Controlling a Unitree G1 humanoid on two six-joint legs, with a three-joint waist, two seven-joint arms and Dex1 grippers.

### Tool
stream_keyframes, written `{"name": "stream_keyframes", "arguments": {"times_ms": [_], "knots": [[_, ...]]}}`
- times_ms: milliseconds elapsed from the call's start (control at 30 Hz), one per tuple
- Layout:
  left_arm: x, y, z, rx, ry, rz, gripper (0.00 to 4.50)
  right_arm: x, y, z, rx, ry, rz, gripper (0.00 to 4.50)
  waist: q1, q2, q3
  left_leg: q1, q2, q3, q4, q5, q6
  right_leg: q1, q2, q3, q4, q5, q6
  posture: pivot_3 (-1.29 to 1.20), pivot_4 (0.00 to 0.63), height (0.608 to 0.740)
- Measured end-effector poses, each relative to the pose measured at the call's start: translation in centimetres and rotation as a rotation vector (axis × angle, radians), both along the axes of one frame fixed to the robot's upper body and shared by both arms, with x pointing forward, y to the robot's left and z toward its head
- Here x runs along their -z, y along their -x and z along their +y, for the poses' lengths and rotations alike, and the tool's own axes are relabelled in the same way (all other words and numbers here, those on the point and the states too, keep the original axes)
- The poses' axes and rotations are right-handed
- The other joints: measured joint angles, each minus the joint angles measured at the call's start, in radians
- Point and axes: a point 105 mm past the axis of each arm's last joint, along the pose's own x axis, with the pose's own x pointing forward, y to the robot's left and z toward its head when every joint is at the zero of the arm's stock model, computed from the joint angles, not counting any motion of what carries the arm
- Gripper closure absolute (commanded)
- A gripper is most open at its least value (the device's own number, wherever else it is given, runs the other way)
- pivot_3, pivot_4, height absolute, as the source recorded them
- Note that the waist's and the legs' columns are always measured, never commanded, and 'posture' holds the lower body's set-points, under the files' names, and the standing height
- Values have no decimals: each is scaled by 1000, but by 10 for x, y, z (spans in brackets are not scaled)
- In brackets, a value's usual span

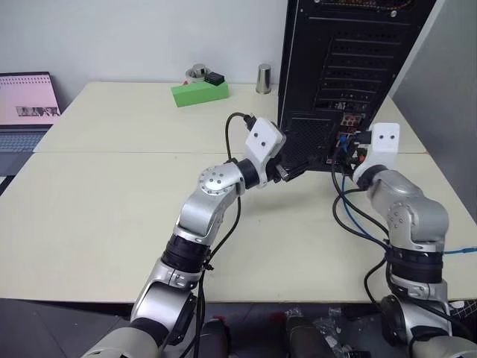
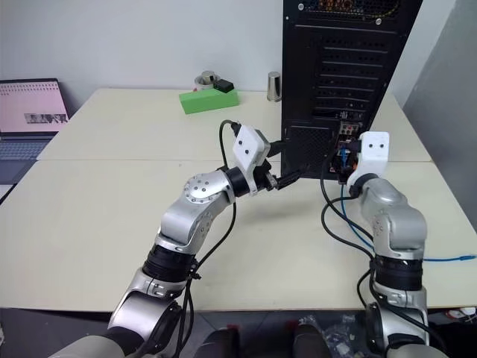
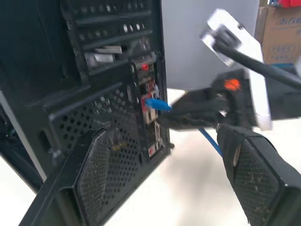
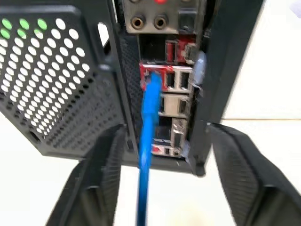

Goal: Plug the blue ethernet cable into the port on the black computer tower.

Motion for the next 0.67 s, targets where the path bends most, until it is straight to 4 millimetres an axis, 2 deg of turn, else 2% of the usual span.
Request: {"name": "stream_keyframes", "arguments": {"times_ms": [133,433,533,667], "knots": [[3,-5,6,-18,-20,5,785,-7,14,-4,-61,49,-17,66,0,0,0,0,0,0,0,0,0,0,0,0,0,0,0,0,150,740],[3,-6,27,-7,-87,-38,785,-19,48,-23,-284,132,-23,66,2,0,0,0,0,0,0,0,0,0,0,0,-1,0,0,0,150,740],[5,-3,41,5,-94,-42,785,-33,60,-37,-329,133,-84,66,2,0,0,0,0,0,0,0,0,0,0,0,-1,0,0,0,150,740],[8,-2,56,13,-87,-19,785,-44,69,-38,-394,133,-141,66,2,0,0,0,0,0,0,0,0,1,0,-1,0,0,0,0,150,740]]}}
